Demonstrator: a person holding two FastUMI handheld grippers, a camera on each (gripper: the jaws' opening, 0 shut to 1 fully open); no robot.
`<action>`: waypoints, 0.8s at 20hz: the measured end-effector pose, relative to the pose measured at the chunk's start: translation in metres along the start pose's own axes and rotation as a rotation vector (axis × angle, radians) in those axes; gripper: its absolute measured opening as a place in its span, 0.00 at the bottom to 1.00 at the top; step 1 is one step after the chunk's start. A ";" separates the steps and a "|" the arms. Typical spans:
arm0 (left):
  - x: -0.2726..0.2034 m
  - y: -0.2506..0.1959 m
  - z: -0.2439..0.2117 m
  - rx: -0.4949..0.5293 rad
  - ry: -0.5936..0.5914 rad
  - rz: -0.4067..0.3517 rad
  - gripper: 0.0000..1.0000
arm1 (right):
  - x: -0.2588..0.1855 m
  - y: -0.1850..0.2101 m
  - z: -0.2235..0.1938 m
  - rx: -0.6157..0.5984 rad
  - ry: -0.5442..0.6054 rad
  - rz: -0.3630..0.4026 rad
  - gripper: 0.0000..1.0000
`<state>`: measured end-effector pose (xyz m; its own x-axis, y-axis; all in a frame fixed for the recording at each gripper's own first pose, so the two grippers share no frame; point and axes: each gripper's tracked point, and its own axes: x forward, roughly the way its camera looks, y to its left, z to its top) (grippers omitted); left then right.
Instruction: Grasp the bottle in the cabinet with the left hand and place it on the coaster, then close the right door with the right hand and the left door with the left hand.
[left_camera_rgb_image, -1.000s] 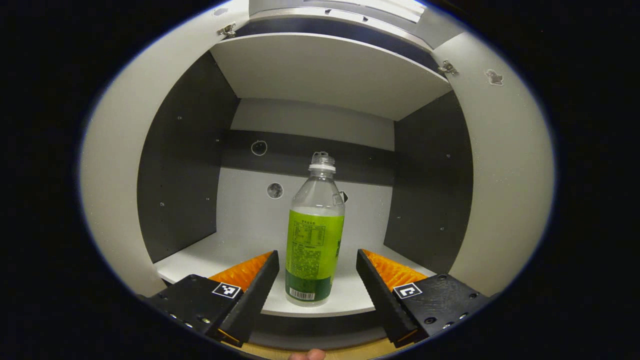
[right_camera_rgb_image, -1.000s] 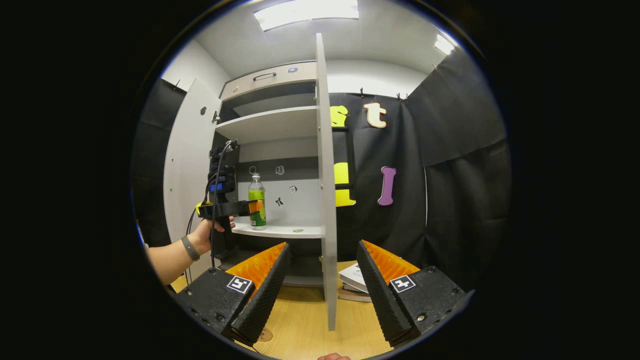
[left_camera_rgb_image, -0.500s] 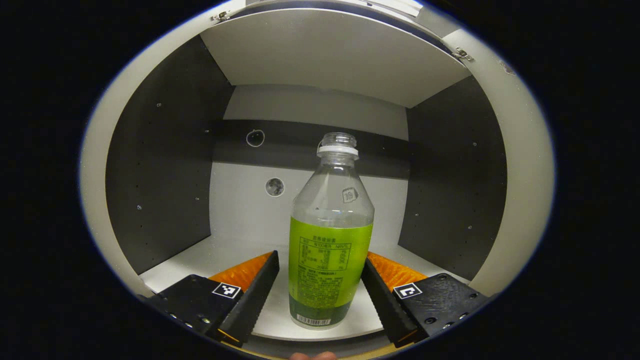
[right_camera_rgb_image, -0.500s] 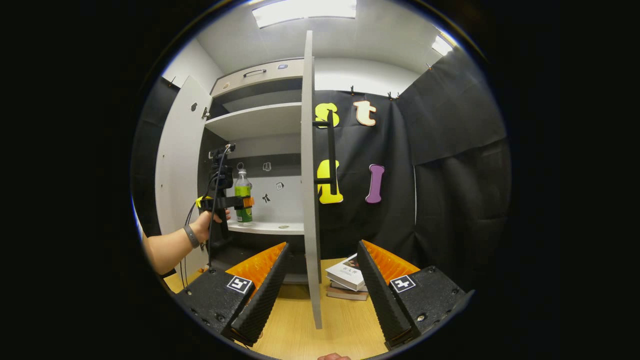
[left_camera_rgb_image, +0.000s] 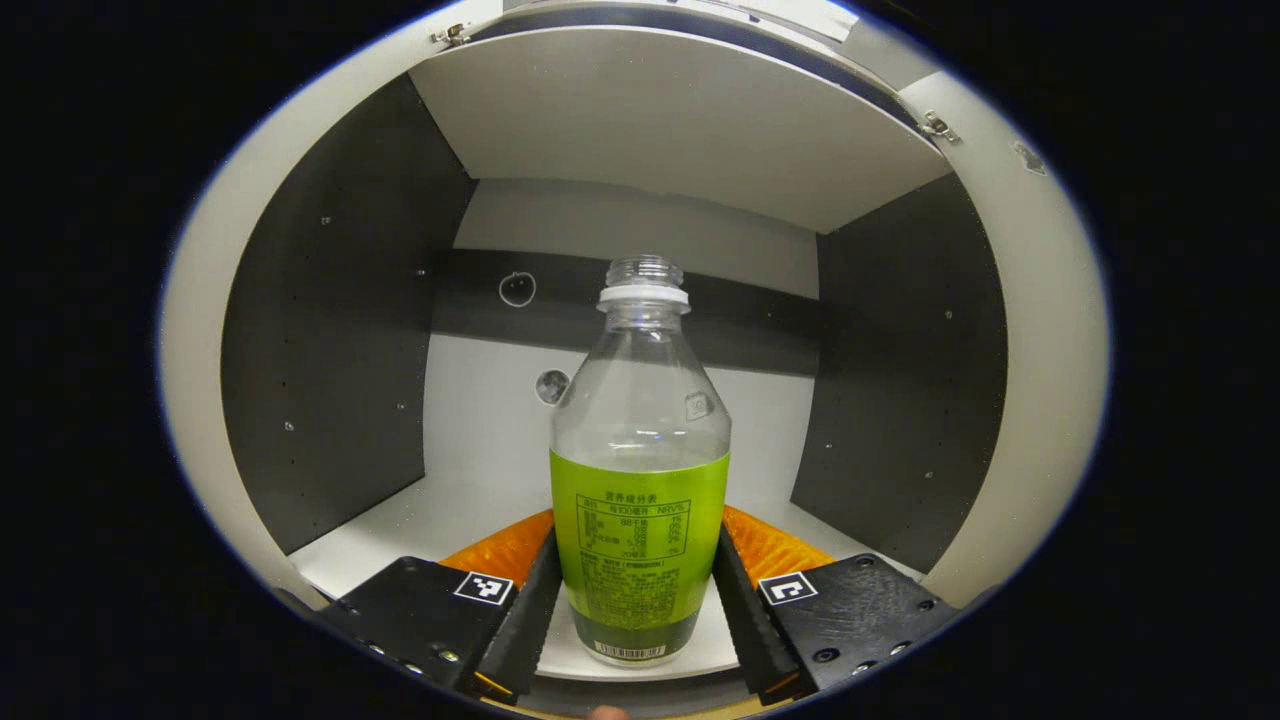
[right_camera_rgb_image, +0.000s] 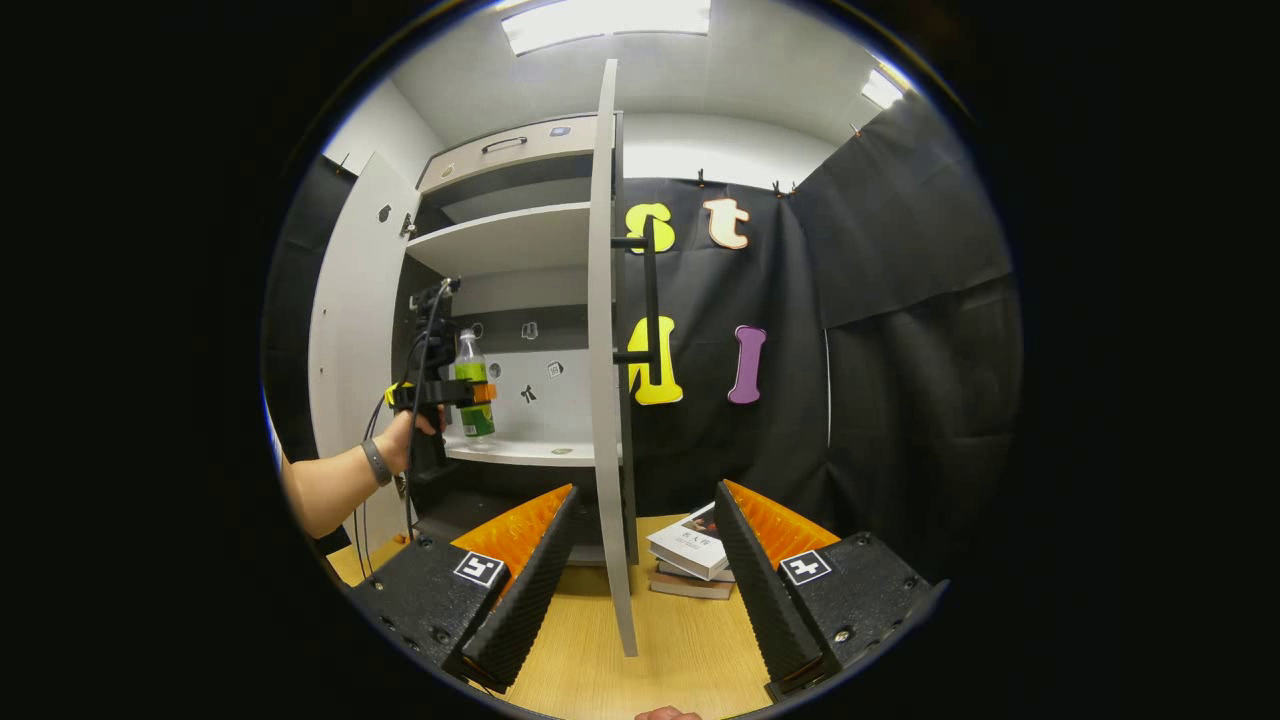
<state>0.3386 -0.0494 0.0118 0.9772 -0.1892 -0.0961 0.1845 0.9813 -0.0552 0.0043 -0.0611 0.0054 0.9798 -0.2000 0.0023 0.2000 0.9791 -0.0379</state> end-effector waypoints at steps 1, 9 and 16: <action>-0.007 -0.002 0.004 0.010 -0.005 -0.006 0.74 | 0.000 0.001 0.001 -0.005 -0.003 0.006 0.82; -0.086 -0.016 0.019 0.047 -0.033 -0.059 0.74 | -0.005 0.023 0.008 0.000 -0.015 0.094 0.82; -0.162 -0.018 -0.015 0.045 -0.042 -0.037 0.74 | -0.017 0.040 0.013 0.015 -0.017 0.172 0.82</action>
<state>0.1759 -0.0366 0.0131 0.9731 -0.2243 -0.0526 0.2239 0.9745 -0.0128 -0.0040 -0.0185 0.0168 0.9995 -0.0291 0.0140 0.0294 0.9993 -0.0248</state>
